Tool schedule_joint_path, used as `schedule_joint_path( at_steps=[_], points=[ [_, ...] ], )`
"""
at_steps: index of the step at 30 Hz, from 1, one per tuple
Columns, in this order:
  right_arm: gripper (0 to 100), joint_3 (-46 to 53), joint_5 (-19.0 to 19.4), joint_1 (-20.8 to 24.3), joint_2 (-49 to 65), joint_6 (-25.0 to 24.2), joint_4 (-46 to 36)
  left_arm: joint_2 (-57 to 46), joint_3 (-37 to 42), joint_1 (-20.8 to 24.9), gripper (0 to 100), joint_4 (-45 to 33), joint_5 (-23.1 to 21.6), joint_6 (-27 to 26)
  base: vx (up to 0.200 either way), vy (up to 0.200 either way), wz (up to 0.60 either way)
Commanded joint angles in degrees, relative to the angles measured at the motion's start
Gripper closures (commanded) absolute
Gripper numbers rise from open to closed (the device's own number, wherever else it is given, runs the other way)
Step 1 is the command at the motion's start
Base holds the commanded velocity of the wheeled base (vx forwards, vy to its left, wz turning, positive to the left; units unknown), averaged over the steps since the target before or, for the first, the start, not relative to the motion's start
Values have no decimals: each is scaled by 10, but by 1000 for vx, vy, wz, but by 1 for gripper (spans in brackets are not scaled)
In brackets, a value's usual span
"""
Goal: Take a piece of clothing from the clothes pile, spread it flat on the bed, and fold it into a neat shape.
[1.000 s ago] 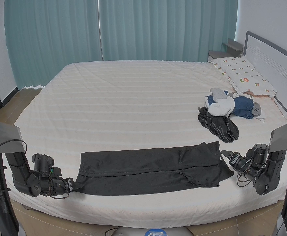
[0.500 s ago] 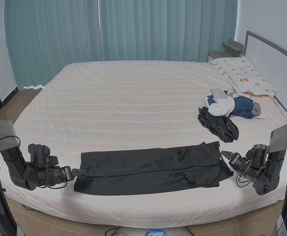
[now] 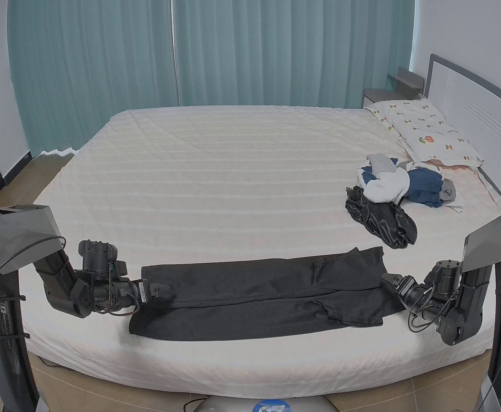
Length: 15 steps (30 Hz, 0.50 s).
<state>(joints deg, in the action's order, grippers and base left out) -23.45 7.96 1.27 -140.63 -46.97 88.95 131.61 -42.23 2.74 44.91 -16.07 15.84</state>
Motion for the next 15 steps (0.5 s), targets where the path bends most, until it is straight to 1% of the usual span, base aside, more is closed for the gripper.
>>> schedule_joint_path(
  at_steps=[1,3,11,15],
  points=[
    [0,-2,0,1,-18,-1,8,43,-18,2,0,2,-15,-11,0,0,0],
    [0,-2,0,1,-18,-1,8,43,-19,1,0,2,-17,-20,0,0,0],
    [0,-2,0,1,-18,-1,8,38,-13,0,0,6,-16,-22,0,0,0],
    [0,-2,0,1,-18,-1,8,31,-19,-12,0,6,-16,-20,0,0,0]
  ],
)
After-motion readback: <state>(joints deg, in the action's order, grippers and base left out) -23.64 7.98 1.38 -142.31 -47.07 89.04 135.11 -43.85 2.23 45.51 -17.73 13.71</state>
